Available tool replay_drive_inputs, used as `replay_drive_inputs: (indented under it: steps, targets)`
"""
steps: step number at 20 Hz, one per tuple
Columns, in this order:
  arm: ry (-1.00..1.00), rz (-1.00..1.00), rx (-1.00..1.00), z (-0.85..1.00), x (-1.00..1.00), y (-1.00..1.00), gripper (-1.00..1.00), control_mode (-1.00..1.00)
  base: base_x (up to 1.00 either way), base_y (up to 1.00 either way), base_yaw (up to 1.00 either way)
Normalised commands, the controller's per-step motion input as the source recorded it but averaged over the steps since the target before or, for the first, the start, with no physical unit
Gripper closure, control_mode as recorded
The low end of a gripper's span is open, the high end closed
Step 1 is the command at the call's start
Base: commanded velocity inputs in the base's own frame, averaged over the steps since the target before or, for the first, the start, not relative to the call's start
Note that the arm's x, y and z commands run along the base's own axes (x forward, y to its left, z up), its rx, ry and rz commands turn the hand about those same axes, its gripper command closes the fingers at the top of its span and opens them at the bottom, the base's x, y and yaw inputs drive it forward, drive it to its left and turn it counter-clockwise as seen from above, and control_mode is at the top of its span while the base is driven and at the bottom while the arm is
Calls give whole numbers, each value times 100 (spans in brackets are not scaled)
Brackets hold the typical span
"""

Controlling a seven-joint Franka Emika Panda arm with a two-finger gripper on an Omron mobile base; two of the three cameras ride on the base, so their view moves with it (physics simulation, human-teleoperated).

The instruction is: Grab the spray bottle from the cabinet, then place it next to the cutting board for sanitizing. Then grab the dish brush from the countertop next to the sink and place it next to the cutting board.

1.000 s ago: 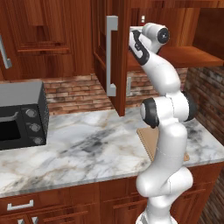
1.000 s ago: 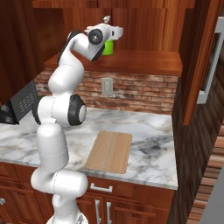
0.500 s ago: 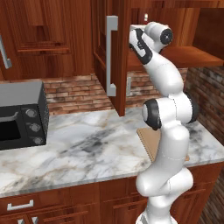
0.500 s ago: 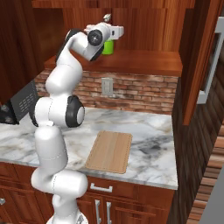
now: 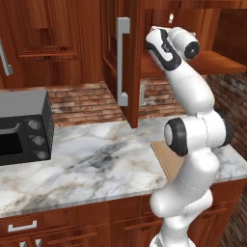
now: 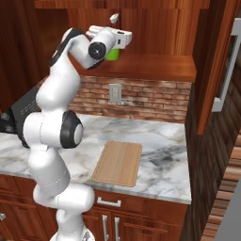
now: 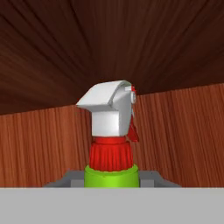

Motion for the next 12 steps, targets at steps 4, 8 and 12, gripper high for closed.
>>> replay_drive_inputs:
  steps: [4,8,12]
  targets:
    - [-11,1,7,-3,-81,-18,100,-100,0,0,0]
    - [-16,8,-1,0,-96,-5,100,-100,0,0,0]
    - [-9,10,0,0,-100,-1,100,-100,0,0,0]
